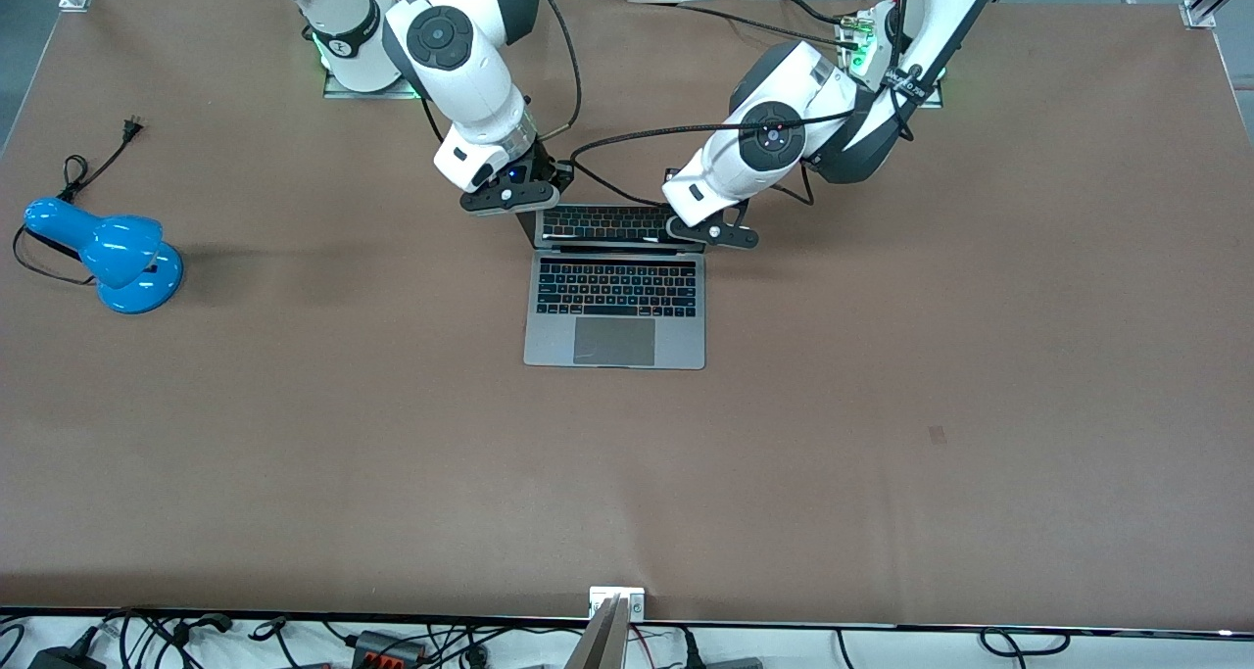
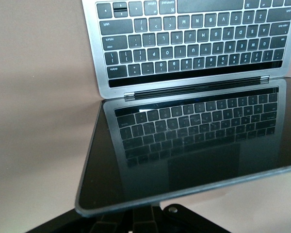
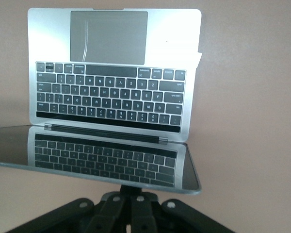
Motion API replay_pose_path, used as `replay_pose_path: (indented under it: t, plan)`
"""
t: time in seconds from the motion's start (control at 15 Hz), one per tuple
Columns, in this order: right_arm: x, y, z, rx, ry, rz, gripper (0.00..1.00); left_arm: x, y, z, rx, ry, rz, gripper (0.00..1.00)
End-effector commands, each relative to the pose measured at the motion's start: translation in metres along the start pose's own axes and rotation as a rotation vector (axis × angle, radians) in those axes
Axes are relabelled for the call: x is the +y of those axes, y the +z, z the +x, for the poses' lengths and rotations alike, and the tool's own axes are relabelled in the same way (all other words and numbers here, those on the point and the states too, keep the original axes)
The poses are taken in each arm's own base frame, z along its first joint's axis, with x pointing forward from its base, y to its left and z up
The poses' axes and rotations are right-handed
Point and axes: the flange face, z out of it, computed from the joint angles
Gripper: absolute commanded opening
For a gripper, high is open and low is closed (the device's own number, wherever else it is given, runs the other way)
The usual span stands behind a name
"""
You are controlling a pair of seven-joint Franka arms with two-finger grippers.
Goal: Close laptop with both arms from behind
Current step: 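Push the screen's back down with both grippers toward the keyboard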
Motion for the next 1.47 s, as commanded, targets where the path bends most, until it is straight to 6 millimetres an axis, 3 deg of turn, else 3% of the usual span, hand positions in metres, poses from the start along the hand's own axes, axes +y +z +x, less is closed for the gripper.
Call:
replay_pose_path:
  t: [0.0,0.67,0.93,1.2,1.4]
  plan:
    - [0.003,0.006,0.01,0.04,-0.005,-0.005,0.0,0.005,-0.008,0.009,0.014,-0.005,-0.019,0.0]
    - [0.019,0.016,0.049,0.122,0.009,-0.003,0.0,0.005,-0.005,0.042,0.045,0.006,0.005,0.0]
    - [0.019,0.025,0.07,0.157,-0.016,-0.025,0.0,0.004,0.003,0.059,0.049,-0.003,-0.005,0.0]
    - [0.024,0.031,0.099,0.182,0.001,-0.03,0.0,0.001,0.023,0.079,0.077,-0.009,-0.007,0.0]
    - [0.031,0.041,0.119,0.2,0.006,-0.042,0.0,-0.002,0.012,0.103,0.103,-0.018,-0.02,0.0]
